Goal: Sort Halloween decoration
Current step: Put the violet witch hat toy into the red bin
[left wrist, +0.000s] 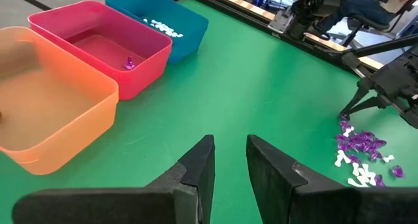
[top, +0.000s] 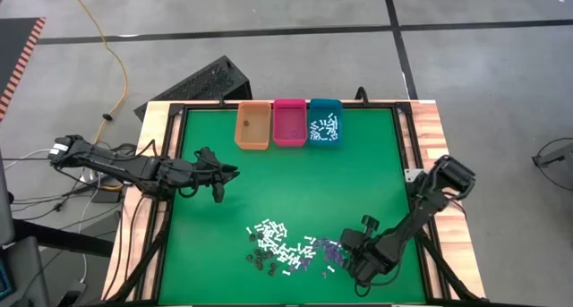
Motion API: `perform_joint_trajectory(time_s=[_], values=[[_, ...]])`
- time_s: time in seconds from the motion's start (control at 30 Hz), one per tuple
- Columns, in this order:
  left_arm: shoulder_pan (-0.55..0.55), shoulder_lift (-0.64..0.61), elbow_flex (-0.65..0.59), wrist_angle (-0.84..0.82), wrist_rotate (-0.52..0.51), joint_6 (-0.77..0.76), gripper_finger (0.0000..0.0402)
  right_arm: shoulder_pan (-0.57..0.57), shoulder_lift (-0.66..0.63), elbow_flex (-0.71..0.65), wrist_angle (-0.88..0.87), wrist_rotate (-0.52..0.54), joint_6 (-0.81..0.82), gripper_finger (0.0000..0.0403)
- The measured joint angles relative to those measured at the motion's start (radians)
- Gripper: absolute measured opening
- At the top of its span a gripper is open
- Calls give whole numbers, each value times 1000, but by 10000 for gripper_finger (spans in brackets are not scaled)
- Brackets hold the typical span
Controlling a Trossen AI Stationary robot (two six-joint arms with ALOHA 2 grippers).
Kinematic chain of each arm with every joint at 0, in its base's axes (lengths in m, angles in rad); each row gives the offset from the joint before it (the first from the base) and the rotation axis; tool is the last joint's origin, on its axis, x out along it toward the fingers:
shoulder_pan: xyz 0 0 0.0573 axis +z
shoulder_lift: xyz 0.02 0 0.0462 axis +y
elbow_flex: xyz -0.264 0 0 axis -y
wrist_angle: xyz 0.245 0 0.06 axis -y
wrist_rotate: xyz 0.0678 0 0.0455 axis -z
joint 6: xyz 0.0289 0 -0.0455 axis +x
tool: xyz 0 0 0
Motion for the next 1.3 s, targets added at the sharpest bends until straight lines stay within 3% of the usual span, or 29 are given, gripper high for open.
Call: perform_joint_trajectory(time_s=[0.3,0.6,0.8,1.0,1.13,1.3], values=[[0,0,0,-1,2,4,78,-10,-15,78,-142,2,-55,16],[0,0,0,-1,7,4,78,-98,-138,78,-160,137,-143,16],[0,0,0,-2,7,15,78,-279,-251,80,-111,192,-402,16],[0,0,0,-2,7,36,78,-511,-297,80,127,183,-796,16],[0,0,0,-10,7,37,78,-671,-288,80,333,87,-1034,16],[0,0,0,-39,7,38,78,-859,-243,81,545,-46,-1189,16]])
